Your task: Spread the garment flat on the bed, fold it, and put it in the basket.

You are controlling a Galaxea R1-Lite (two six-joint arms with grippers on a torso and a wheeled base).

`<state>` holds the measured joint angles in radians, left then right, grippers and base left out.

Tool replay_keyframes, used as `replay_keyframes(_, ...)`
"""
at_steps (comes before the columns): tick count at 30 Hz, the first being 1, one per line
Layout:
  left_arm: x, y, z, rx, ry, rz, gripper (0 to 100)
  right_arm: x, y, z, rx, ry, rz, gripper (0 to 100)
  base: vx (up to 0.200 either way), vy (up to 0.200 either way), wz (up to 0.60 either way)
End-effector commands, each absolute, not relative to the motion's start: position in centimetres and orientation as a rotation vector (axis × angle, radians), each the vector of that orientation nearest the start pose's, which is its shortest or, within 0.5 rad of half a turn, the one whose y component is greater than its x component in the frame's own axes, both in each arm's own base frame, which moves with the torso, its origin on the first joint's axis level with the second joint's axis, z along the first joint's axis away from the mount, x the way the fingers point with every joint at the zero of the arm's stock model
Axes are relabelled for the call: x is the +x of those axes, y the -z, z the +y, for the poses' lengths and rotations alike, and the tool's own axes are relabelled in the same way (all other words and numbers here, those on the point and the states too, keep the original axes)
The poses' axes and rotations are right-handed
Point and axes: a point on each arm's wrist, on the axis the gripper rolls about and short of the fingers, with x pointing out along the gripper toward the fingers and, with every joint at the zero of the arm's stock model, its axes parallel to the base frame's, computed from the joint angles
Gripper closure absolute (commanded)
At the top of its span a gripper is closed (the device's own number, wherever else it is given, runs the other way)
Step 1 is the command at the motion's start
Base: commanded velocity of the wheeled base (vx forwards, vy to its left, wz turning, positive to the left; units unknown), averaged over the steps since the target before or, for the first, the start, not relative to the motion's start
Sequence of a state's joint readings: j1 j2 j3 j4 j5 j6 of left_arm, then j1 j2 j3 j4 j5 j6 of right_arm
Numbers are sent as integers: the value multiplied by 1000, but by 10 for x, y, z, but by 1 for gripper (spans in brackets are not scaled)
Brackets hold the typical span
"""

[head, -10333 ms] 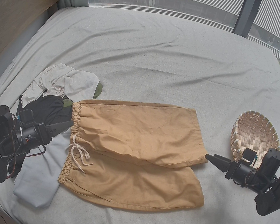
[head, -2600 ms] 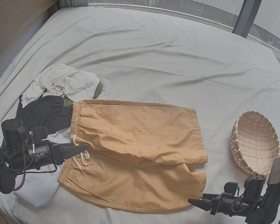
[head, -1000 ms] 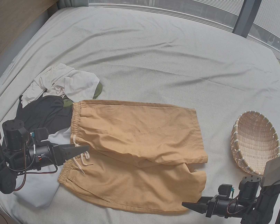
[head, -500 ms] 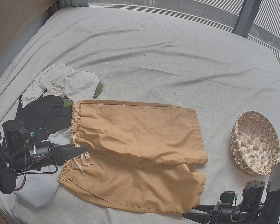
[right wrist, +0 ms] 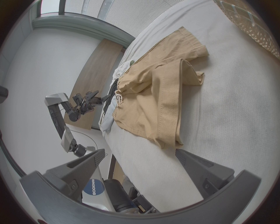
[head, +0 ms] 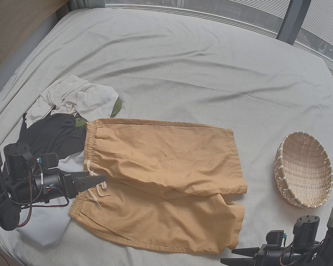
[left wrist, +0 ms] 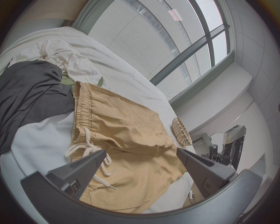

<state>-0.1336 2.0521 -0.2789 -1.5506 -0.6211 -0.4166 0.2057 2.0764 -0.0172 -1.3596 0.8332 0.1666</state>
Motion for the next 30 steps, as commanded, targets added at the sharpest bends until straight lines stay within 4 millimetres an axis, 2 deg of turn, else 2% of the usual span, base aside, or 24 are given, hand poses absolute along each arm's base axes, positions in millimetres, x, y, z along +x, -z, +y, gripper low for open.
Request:
replay_keyframes(1, 269, -58, -49, -448, 696, 374, 0, 191, -23, 48, 356, -985, 703, 0, 0, 0, 0)
replay_keyframes(6, 270, -58, -49, -447, 696, 373, 0, 195, -31, 32, 353, -934, 626, 0, 0, 0, 0)
replay_keyframes(8, 270, -58, -49, -447, 696, 373, 0, 196, -30, 29, 355, -918, 620, 0, 0, 0, 0)
replay_keyframes(9, 269, -58, -50, -447, 698, 374, 0, 200, -22, 24, 361, -890, 634, 0, 0, 0, 0)
replay_keyframes(12, 269, -58, -50, -447, 698, 374, 0, 200, -22, 24, 361, -890, 634, 0, 0, 0, 0)
replay_keyframes(13, 269, -57, -50, -448, 697, 376, 0, 209, 0, 20, 322, -880, 640, 0, 0, 0, 0)
replay_keyframes(17, 270, -56, -50, -449, 696, 380, 0, 218, 31, 19, 233, -885, 659, 0, 0, 0, 0)
replay_keyframes(20, 270, -55, -50, -449, 697, 384, 0, 224, 41, 20, 200, -896, 656, 0, 0, 0, 0)
replay_keyframes(30, 270, -53, -52, -451, 699, 394, 0, 241, 47, 23, 180, -917, 614, 0, 0, 0, 0)
